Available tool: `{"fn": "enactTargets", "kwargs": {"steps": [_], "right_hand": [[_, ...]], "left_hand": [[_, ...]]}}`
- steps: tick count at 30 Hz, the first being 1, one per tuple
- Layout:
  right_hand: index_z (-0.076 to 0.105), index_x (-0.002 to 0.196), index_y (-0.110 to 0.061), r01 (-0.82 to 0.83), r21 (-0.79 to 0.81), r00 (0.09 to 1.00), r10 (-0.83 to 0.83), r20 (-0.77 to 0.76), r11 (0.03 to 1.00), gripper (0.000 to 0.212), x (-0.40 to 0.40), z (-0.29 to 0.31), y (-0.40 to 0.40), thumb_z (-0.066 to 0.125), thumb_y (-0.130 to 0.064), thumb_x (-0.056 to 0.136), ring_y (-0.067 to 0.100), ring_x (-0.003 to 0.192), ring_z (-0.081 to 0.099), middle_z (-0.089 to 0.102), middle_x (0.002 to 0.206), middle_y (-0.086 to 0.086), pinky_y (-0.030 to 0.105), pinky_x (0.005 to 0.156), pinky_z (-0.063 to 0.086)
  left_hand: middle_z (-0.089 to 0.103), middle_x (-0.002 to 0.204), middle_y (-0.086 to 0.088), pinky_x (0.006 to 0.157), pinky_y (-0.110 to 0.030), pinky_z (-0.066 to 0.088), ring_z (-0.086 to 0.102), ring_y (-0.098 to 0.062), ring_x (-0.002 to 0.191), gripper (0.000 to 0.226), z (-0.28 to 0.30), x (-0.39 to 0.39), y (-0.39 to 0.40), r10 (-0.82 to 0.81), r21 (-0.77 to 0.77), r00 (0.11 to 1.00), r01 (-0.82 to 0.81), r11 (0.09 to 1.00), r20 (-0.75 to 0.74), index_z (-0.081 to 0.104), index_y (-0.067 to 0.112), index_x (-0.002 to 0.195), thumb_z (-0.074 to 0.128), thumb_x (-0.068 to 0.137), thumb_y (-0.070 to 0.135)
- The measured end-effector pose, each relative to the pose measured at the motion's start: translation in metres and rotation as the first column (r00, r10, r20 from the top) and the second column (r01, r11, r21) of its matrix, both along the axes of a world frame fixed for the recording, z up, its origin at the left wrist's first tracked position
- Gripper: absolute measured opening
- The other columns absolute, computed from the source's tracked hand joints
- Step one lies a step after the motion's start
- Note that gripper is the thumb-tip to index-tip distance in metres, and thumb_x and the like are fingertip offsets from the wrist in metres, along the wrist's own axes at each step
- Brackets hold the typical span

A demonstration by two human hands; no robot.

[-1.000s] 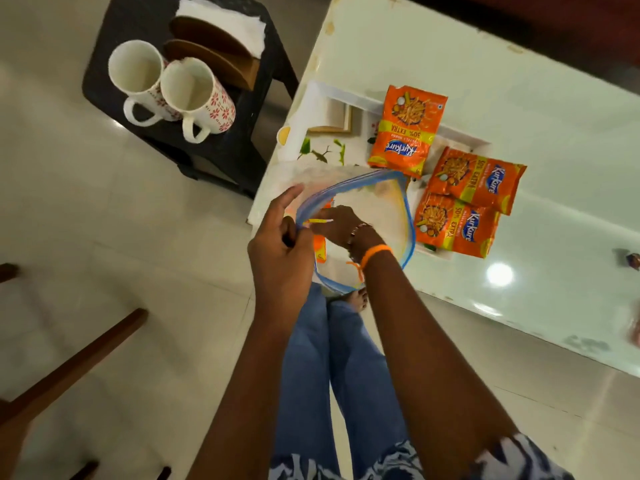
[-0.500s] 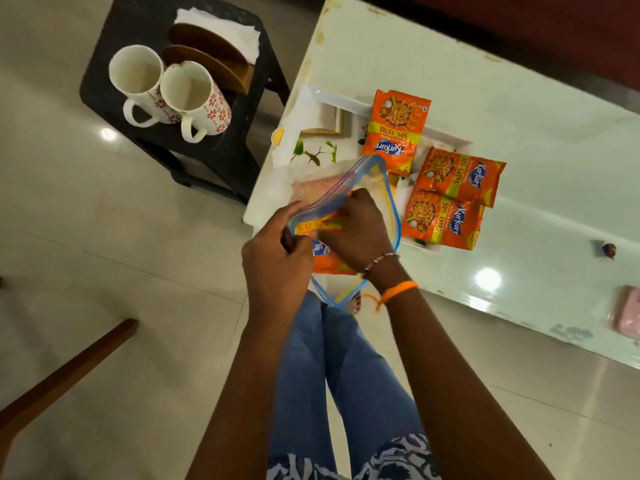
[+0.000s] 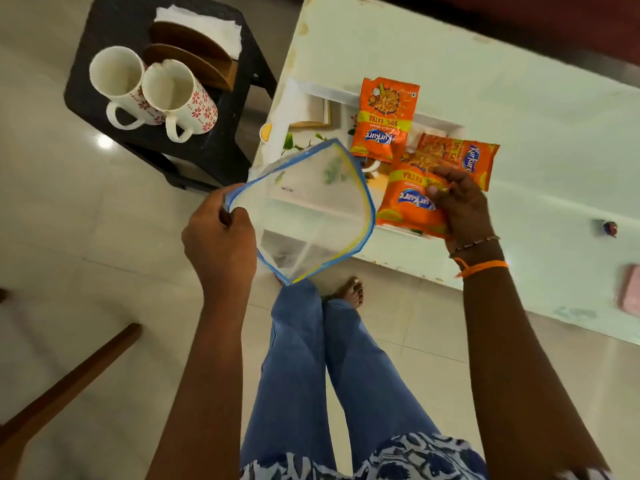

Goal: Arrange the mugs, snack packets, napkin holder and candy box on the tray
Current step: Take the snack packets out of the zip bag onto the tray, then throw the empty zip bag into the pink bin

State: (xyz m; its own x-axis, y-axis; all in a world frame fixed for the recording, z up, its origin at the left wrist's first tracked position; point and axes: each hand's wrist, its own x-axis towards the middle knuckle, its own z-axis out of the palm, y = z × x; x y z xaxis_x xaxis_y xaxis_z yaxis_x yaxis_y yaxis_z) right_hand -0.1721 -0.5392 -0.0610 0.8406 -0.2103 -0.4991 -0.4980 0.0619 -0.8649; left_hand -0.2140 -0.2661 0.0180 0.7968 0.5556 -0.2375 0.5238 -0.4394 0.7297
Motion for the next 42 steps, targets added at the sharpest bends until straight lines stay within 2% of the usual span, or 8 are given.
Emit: {"fn": "enactTargets", "kwargs": {"steps": [6,14,19,22,25,30,36,42], "right_hand": [[0.058,0.114,0.003,-0.222,-0.341,0.973,0.184,-0.141,0.914,0.037,0.014,-0.066,0.042,0.060,0.008,0.077,0.033,0.117,0.053,0.057,0.125,0.023,0.022,0.089,0.044],[0.046,0.129,-0.003,-0.281,-0.596,0.958,0.257,-0.127,0.752,0.057,-0.031,-0.060,0.041,0.046,0.018,0.076,0.033,0.136,0.032,0.037,0.143,0.022,0.037,0.112,0.027],[0.029,0.136,-0.009,-0.525,-0.169,0.850,0.526,-0.038,0.835,0.085,-0.102,-0.022,0.052,0.076,0.003,0.066,0.002,0.125,0.040,0.044,0.132,-0.009,-0.002,0.097,0.029],[0.036,0.133,-0.022,-0.326,-0.015,0.940,0.323,-0.112,0.945,0.085,-0.121,-0.017,0.076,0.081,-0.009,0.063,0.001,0.115,0.050,0.050,0.124,-0.016,0.013,0.100,0.039],[0.054,0.112,-0.012,-0.050,-0.047,0.975,0.039,-0.217,0.998,0.032,-0.122,-0.007,0.080,0.063,-0.006,0.082,0.008,0.089,0.057,0.059,0.098,-0.005,0.027,0.089,0.046],[0.052,0.121,0.003,-0.003,0.070,1.000,0.004,-0.019,0.998,0.031,-0.099,0.050,0.032,0.045,0.003,0.090,0.024,0.120,0.052,0.053,0.130,0.019,0.022,0.105,0.041],[0.061,0.114,-0.011,-0.195,0.392,0.980,0.193,0.045,0.899,0.036,-0.108,0.112,-0.053,0.050,-0.009,0.080,0.016,0.113,0.061,0.070,0.112,0.006,0.029,0.100,0.047],[0.065,0.109,-0.018,0.086,0.486,0.996,-0.062,-0.066,0.870,0.031,-0.111,0.115,-0.093,0.047,-0.015,0.084,0.014,0.101,0.065,0.072,0.102,-0.003,0.034,0.087,0.054]], "left_hand": [[0.066,0.104,0.000,0.053,-0.001,0.044,0.064,-0.013,0.087,0.031,-0.002,-0.007,-0.003,-0.032,-0.096,0.999,0.032,0.995,0.001,0.062,0.018,0.111,0.047,0.086,0.006],[0.060,0.075,-0.015,0.067,-0.040,0.055,0.059,-0.037,0.072,0.041,0.007,-0.009,-0.025,-0.069,-0.215,0.997,0.060,0.975,-0.036,0.056,0.039,0.105,0.052,0.082,0.004],[0.057,0.050,0.000,0.044,-0.018,0.043,0.045,-0.006,0.038,0.052,0.014,-0.007,-0.052,-0.035,-0.431,0.998,0.005,0.903,-0.061,0.050,0.034,0.117,0.050,0.078,0.000],[0.052,0.040,0.009,0.041,-0.017,0.042,0.043,-0.004,0.034,0.055,0.019,-0.009,-0.077,-0.110,-0.561,0.991,0.051,0.826,-0.073,0.045,0.028,0.125,0.050,0.079,-0.001],[0.053,0.044,0.007,0.042,-0.017,0.044,0.046,-0.005,0.036,0.056,0.029,-0.011,-0.098,-0.164,-0.681,0.986,0.104,0.725,-0.024,0.042,0.026,0.129,0.050,0.081,-0.001],[0.062,0.088,-0.003,0.059,-0.010,0.048,0.058,-0.004,0.069,0.051,0.039,0.012,-0.104,-0.168,-0.664,0.986,0.134,0.735,0.013,0.037,0.018,0.134,0.051,0.087,0.008],[0.039,0.141,0.002,0.097,-0.026,0.031,0.039,-0.011,0.124,0.067,0.026,0.056,-0.101,-0.564,-0.480,0.807,0.430,0.765,-0.175,0.028,0.023,0.141,0.061,0.084,0.033],[0.075,0.070,0.004,0.071,-0.025,0.050,0.070,-0.009,0.069,0.020,0.028,0.069,-0.142,-0.740,-0.899,0.652,0.210,0.384,-0.164,0.059,0.012,0.096,0.039,0.095,0.018]]}}
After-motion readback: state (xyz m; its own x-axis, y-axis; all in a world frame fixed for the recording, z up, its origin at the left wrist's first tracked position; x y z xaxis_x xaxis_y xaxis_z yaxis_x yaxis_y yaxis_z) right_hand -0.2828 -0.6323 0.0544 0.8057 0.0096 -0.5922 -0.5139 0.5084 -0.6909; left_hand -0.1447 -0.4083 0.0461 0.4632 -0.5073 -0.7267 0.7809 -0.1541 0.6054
